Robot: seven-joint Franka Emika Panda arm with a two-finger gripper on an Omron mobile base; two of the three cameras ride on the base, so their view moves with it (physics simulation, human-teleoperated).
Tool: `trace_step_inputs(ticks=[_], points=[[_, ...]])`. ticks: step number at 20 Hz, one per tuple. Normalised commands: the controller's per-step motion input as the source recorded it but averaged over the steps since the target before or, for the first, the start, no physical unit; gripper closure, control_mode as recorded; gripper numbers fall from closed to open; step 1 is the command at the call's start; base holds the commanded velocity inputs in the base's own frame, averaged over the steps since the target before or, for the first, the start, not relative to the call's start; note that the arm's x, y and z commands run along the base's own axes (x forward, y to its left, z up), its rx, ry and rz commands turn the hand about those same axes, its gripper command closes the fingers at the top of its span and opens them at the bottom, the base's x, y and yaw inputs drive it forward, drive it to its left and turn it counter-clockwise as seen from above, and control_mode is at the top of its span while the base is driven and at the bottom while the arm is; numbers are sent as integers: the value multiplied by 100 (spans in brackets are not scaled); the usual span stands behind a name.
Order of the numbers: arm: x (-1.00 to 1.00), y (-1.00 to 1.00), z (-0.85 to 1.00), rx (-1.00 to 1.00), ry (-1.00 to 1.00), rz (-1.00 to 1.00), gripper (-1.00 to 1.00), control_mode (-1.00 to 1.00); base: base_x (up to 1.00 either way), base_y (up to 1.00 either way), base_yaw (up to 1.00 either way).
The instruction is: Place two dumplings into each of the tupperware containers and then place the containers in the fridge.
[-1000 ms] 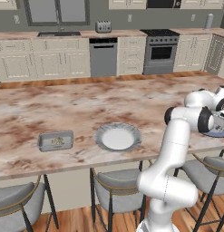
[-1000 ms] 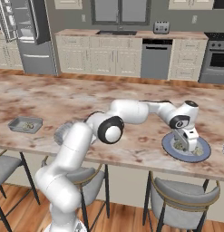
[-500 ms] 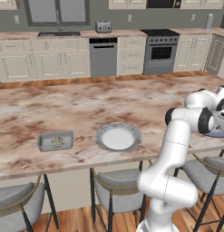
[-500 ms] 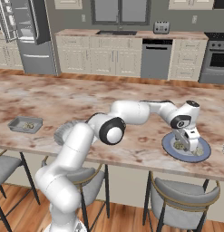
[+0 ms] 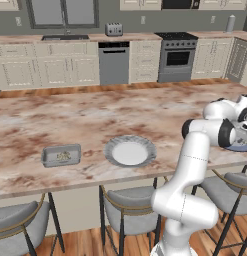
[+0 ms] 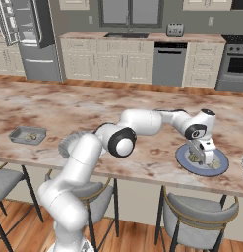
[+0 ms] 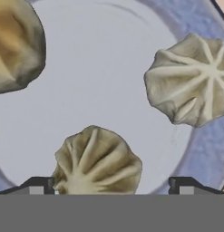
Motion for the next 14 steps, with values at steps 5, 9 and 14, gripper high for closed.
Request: trace_step_inputs(ticks=[5,9,14], points=[[15,11,-9,0,0,0,-100,-100,0,0,0],[1,0,-18,0,0,2,-100,-100,0,0,0],[0,0,-19,0,0,2,100,-100,0,0,0]])
